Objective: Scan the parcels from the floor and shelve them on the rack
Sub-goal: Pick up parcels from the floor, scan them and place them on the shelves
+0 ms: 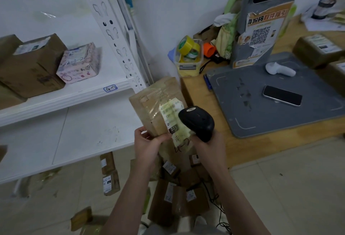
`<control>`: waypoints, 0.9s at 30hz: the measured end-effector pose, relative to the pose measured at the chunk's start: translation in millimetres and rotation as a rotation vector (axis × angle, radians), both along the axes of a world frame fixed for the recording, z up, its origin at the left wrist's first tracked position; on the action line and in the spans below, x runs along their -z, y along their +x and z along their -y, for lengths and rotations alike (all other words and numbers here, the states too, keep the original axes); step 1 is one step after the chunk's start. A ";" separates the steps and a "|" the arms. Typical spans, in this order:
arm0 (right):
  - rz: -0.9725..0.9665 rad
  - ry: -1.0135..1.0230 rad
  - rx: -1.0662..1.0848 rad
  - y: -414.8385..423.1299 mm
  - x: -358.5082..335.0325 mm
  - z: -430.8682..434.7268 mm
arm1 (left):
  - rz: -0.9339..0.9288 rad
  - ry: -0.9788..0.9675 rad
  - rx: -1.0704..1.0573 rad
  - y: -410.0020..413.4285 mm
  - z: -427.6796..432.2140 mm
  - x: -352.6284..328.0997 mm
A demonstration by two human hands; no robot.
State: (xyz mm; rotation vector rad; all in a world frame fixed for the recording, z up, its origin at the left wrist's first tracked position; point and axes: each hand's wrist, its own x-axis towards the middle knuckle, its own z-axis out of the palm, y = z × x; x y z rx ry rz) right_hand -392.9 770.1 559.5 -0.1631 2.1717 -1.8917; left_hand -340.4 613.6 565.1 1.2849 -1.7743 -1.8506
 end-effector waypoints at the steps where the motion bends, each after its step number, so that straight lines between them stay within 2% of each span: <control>1: 0.008 0.020 0.035 -7.5 4.5 -3.6 | 0.002 0.021 -0.027 0.2 0.8 0.6; 5: 0.109 0.180 0.200 -46.7 39.4 -21.9 | -0.001 0.055 -0.124 3.6 9.4 7.5; 8: 0.256 0.307 0.227 -80.9 79.8 -36.2 | -0.021 0.068 -0.170 7.1 16.8 10.5; 10: 0.289 0.379 0.195 -99.8 99.3 -43.4 | -0.034 0.069 -0.185 9.2 19.2 11.7; 20: 0.340 0.635 0.001 -138.1 128.8 -34.7 | -0.063 0.094 -0.215 5.4 26.2 11.1; 27: 0.232 0.739 0.101 -131.5 139.2 -25.1 | -0.059 0.098 -0.217 0.0 31.1 10.9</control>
